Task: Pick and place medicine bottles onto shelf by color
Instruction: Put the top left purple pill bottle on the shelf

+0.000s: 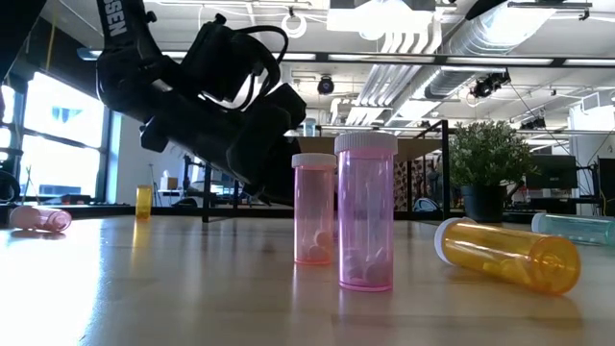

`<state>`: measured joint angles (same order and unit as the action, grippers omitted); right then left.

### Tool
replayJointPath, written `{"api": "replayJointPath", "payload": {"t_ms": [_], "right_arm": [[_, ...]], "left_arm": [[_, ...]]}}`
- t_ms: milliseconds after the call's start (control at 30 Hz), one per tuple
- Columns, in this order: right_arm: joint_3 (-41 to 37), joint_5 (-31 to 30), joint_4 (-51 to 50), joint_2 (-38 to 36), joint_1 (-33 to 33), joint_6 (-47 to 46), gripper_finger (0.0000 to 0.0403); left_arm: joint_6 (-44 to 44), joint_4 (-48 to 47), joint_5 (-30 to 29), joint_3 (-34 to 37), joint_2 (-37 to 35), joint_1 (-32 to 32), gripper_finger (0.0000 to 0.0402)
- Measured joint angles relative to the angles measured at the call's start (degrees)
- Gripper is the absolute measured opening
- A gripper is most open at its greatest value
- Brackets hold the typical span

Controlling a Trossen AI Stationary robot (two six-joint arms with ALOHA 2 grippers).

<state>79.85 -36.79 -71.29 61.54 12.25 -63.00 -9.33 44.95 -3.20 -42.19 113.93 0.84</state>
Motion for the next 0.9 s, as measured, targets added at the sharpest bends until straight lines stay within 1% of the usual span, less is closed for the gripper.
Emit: {"api": "replayJointPath", "payload": {"t_ms": [133,233,367,433,500,667,767,900], "right_arm": [[0.0,1.0,0.7,0.0,0.0,-0.1,0.0190],[0.0,2.6,2.2,0.0,0.0,0.3,0.0190],[0.0,6.1,8.1,0.6,0.0,4.8,0.0190],[0.0,8.2,12.3,1.4,0.2,8.7,0.0190],[0.0,9.2,16.8,2.3,0.2,13.3,0.0190],[0.0,10.1,25.1,5.1,0.2,23.5,0.0190],[0.0,10.9,28.9,7.1,0.2,28.1,0.0190],[0.0,13.1,32.1,9.7,0.2,30.5,0.0190]], "left_arm": [[-0.7,0.0,0.1,0.0,0.0,0.0,0.0097],[-1.4,0.0,1.4,0.0,-0.1,0.0,0.0098],[-3.9,-0.7,4.1,0.0,-2.6,0.0,0.0099],[-4.0,-1.1,6.0,0.0,-5.3,0.0,0.0099],[-4.0,-3.2,6.6,-0.1,-8.5,0.0,0.0099],[-1.1,-13.1,6.8,-0.1,-17.8,0.0,0.0099],[0.8,-19.1,5.5,-0.1,-22.8,0.0,0.0099],[1.4,-24.7,3.2,0.0,-27.9,0.0,0.0099]]}}
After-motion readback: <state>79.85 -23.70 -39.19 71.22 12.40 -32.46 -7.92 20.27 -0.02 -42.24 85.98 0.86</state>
